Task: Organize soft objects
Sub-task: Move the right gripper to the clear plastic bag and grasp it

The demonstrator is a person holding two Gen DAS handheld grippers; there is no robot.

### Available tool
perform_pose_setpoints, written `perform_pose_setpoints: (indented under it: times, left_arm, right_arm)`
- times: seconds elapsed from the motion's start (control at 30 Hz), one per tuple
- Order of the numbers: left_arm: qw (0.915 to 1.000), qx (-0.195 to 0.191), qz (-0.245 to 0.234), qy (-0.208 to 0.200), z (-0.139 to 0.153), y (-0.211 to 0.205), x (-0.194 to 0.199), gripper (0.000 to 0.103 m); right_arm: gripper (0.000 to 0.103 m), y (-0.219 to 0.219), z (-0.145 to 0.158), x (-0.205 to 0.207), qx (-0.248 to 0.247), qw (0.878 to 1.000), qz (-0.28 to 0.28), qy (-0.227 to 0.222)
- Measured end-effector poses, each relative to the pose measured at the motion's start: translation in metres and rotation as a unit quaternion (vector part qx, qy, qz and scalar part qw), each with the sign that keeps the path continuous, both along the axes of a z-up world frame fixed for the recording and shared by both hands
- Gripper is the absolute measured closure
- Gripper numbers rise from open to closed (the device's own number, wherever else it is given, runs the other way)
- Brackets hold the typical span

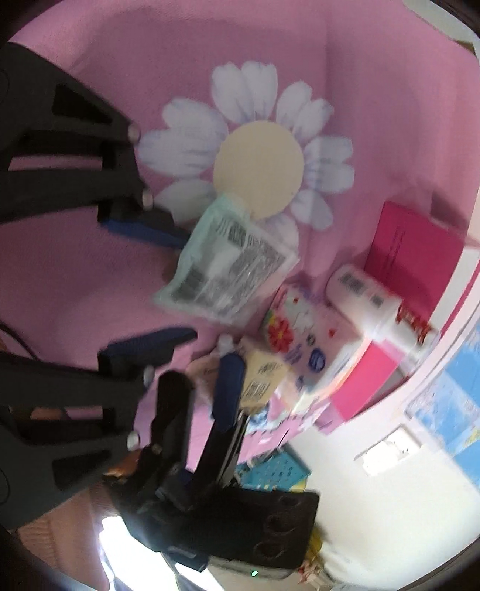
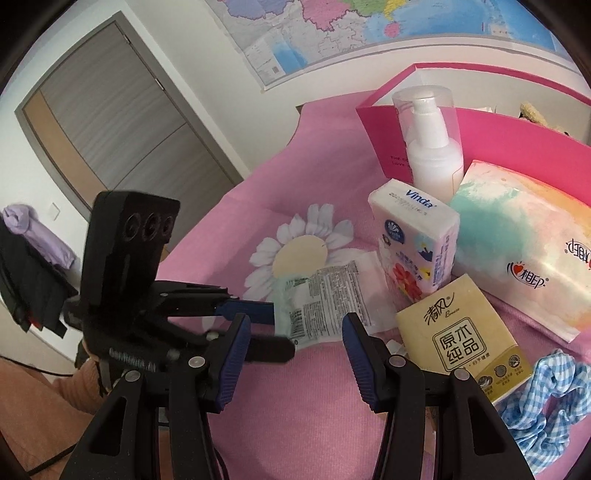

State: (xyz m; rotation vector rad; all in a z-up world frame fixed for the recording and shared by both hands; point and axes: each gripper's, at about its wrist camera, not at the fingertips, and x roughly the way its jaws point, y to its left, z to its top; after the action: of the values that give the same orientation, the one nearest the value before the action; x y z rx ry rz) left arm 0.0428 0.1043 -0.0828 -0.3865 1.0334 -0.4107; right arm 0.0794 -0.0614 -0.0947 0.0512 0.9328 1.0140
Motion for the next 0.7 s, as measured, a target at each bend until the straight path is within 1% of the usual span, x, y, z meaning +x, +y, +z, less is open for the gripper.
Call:
perform_pose_setpoints:
  times: [0.03,0.1,0.13,0.17,0.27,0.37,0.43,0.7]
  left_arm:
    - [1.0000,0.007,0.003,0.003,-0.001,0.000,0.000,0.079]
    - [0.9999,0.004,0.011,0.003,-0.001,0.004,-0.002,0.085]
    - [0.9999,0.009,0.014,-0.001,0.000,0.005,-0.003,0.087]
    - [0.9998,0.013,0.014,-0.005,0.001,0.006,-0.007,0.091]
    - [0.9999,0.006,-0.005,-0.012,0.001,0.011,-0.017,0.093]
    - [0.9998,0.013,-0.010,-0.010,-0.002,0.026,-0.032,0.093]
    - [0.9998,0.009,-0.014,-0.012,-0.003,0.031,-0.038,0.093]
    - [0.9983,0.033,-0.040,-0.029,-0.001,0.033,-0.060,0.093]
  right_arm:
    - [0.050,-0.001,0.000,0.000,0.001,1.000,0.000,0.001]
    - [0.050,-0.002,0.001,0.000,0.001,1.000,-0.001,0.001]
    - [0.050,-0.002,0.000,0.000,0.002,1.000,-0.002,0.002]
    - [0.050,-0.004,0.001,0.000,0.002,1.000,-0.003,0.002]
    - [0.050,-0.004,0.002,-0.001,0.001,1.000,-0.003,0.001]
    - [0.050,-0.002,0.002,0.001,-0.001,1.000,-0.002,0.001]
    - [0.050,0.002,0.002,0.001,-0.004,1.000,0.001,0.000]
    - [0.050,0.033,-0.004,0.001,-0.040,0.999,0.023,-0.019]
